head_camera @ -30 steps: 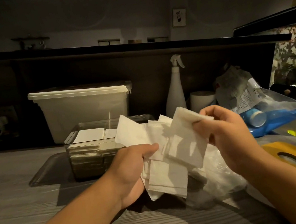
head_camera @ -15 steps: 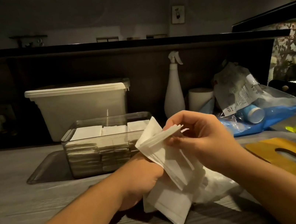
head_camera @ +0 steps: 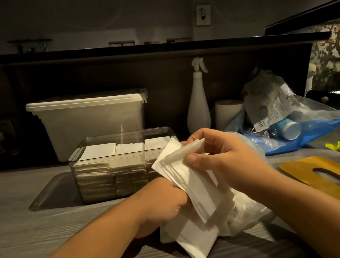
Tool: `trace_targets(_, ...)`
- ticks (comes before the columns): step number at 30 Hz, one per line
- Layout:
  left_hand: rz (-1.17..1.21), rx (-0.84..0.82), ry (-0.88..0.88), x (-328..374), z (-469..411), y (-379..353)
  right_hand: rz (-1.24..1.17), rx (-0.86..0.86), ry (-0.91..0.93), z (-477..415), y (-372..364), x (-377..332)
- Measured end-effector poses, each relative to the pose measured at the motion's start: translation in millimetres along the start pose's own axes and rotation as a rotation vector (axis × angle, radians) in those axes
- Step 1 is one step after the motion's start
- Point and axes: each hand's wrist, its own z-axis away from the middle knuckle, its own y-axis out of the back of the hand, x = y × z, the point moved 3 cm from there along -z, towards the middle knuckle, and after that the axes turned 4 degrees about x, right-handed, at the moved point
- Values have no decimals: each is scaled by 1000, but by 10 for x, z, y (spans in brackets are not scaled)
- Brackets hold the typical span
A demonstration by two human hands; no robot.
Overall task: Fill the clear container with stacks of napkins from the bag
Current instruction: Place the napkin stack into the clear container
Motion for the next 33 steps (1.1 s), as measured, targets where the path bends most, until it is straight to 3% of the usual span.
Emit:
trace_targets(4, -4, 7, -18, -11, -5, 4, -30, -33, 12, 11, -2, -6)
trace_targets(12, 261, -225, -134, 64, 16, 28, -65, 289, 131, -8, 208, -2)
trace_targets(14, 304, -176, -190, 102, 1, 79, -131, 405, 133, -8, 342, -16)
trace_targets(17, 413, 24, -232, 168, -7, 202, -298, 496, 53, -19, 518, -12)
trace_targets(21, 573, 197, -230, 178, -29, 329, -533, 212, -33, -21, 422, -44)
trace_targets(24, 653, 208, -222, 156, -35, 299, -448, 45, -42, 13, 227, -26)
trace_targets(33, 748, 192, -185, 119, -68, 192, -327, 202, -166, 30, 22, 109)
